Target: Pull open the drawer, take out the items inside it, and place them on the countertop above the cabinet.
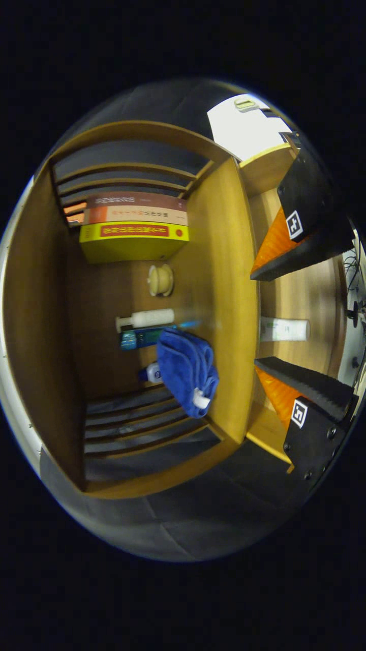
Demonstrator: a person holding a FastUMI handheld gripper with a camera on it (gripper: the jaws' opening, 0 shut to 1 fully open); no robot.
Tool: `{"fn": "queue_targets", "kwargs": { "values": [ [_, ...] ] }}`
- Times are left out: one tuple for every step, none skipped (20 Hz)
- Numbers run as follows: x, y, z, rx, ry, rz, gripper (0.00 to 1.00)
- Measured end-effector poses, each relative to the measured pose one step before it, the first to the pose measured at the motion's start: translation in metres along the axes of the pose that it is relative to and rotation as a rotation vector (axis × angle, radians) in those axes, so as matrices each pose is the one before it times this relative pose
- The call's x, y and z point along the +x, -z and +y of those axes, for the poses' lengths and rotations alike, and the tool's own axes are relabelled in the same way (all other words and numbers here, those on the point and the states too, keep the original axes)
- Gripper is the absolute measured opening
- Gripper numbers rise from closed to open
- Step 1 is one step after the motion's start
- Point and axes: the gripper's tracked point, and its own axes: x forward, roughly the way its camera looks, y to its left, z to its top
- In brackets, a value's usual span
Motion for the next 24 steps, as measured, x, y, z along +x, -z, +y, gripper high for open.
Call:
{"fn": "queue_targets", "kwargs": {
  "values": [
    [0.01258,0.01158,-0.00215,0.00383,0.01333,0.04591,0.98],
    [0.01188,0.01109,-0.00258,0.00869,0.01272,0.04545,0.99],
    [0.01025,0.01005,0.00035,0.00993,0.00288,0.05192,0.98],
    [0.01101,0.01256,0.00518,0.01077,-0.01133,0.05543,0.99],
    [0.00957,0.01134,0.00566,0.00984,-0.02136,0.05051,0.98],
    [0.00756,0.00756,0.00491,0.00306,-0.01337,0.04293,0.98],
    [0.00706,0.00632,0.00271,-0.00688,-0.00339,0.03626,0.98],
    [0.0059,0.00479,0.00049,-0.02013,0.01031,0.0262,0.97],
    [0.00593,0.00323,0.00176,-0.02658,0.01444,0.0205,0.96],
    [0.00549,0.00272,0.00123,-0.02984,0.01646,0.02193,0.96],
    [0.00441,0.0027,-0.00069,-0.0241,0.01324,0.02246,0.95],
    [0.00501,0.00147,0.00092,-0.01252,0.00772,0.01764,0.94],
    [0.00547,0.00163,0.00328,-0.00091,-0.00166,0.02063,0.92],
    [0.00439,0.00205,0.00547,0.00567,-0.01526,0.02754,0.91],
    [0.00258,0.00568,0.00534,0.00057,-0.01949,0.0282,0.83],
    [0.00335,0.00305,0.00135,-0.00541,-0.00453,0.01784,0.79],
    [0.00271,-0.001,-0.00133,-0.00342,0.00736,0.00464,0.74],
    [0.00278,0.00054,-0.00255,0.00068,0.01075,0.00387,0.7],
    [-0.00147,-0.0005,0.00177,0.00651,-0.00241,0.00723,0.63],
    [0.00157,-0.00067,0.00296,0.00556,-0.00741,0.00394,0.56],
    [-0.00117,-0.0021,0.00213,0.00426,-0.00123,-0.00298,0.55],
    [0.00122,-0.00013,-0.00043,0.00594,-0.00013,-0.00284,0.54],
    [-0.00376,-0.00151,-0.00033,0.00353,-0.00006,-0.00642,0.52],
    [-0.00377,-0.00037,-0.0006,0.00531,-0.00562,-0.01138,0.51]
  ]
}}
